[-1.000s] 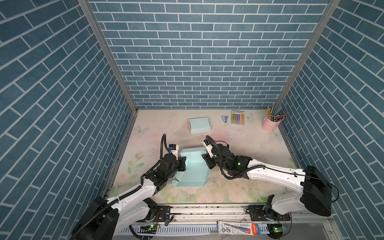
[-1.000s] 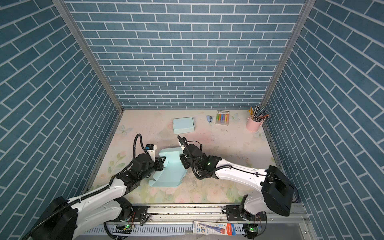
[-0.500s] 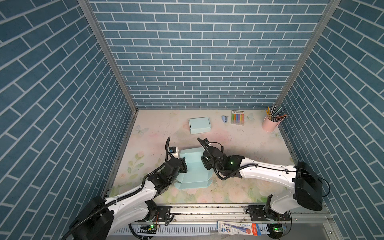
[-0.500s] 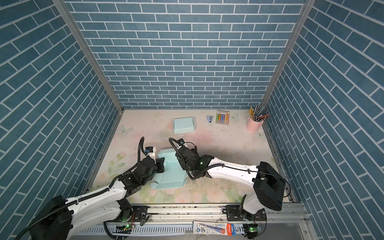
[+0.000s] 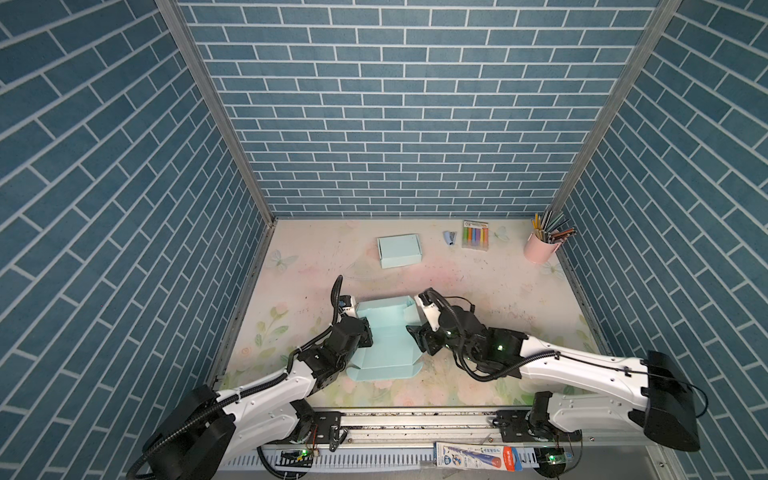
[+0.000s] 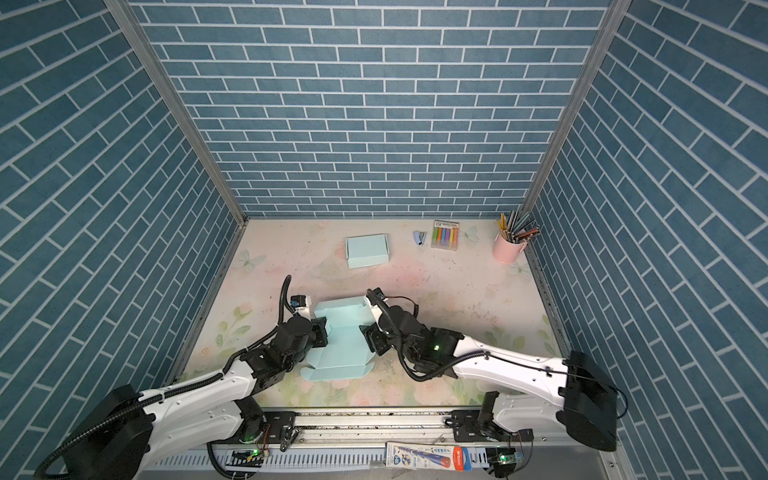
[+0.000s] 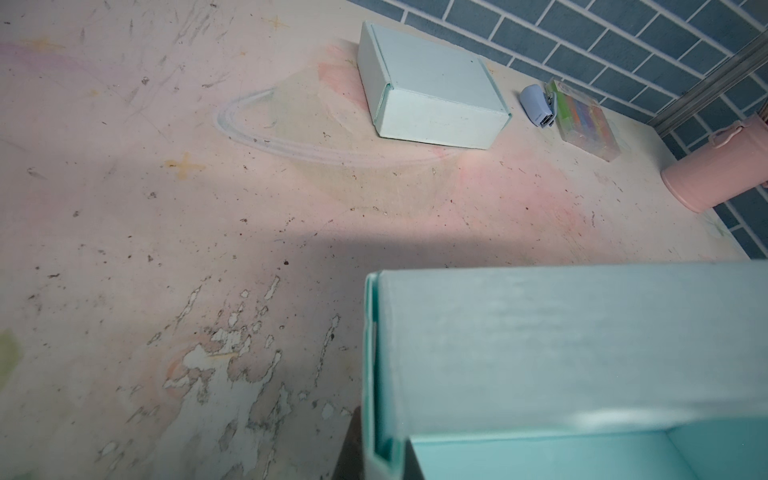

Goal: Fold the paper box

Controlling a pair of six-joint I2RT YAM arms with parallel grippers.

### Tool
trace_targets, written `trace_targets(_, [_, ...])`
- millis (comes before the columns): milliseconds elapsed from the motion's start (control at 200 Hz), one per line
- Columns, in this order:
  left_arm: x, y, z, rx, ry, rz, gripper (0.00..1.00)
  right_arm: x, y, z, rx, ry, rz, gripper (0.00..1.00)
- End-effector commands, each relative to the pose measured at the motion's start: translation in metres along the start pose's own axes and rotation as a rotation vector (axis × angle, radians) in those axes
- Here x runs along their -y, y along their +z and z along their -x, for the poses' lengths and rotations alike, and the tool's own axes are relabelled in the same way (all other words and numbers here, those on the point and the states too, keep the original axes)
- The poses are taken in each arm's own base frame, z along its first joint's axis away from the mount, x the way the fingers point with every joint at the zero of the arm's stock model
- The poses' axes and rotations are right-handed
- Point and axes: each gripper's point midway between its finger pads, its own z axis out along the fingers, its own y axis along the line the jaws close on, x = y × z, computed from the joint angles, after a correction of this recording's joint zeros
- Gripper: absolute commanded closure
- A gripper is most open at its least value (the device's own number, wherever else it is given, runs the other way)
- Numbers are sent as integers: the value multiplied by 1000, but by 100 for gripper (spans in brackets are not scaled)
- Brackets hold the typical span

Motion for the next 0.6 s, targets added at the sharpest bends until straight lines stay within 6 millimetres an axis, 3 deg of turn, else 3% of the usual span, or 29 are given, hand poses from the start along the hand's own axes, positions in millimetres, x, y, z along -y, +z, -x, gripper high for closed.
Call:
trace_targets(0, [5, -3, 7, 37, -1, -29, 100, -9, -27, 23, 153, 29, 97, 33])
trace_targets(70, [6, -3, 8, 36, 2, -33, 100, 5, -30, 17, 142, 54, 91, 35])
trace_targets(205, [6, -2, 7, 27, 8, -29, 100, 23, -19, 2, 59, 41, 35, 43])
trace_targets(595, [9, 0, 10, 25, 19, -26, 100, 15, 21, 10, 5, 23, 52, 54])
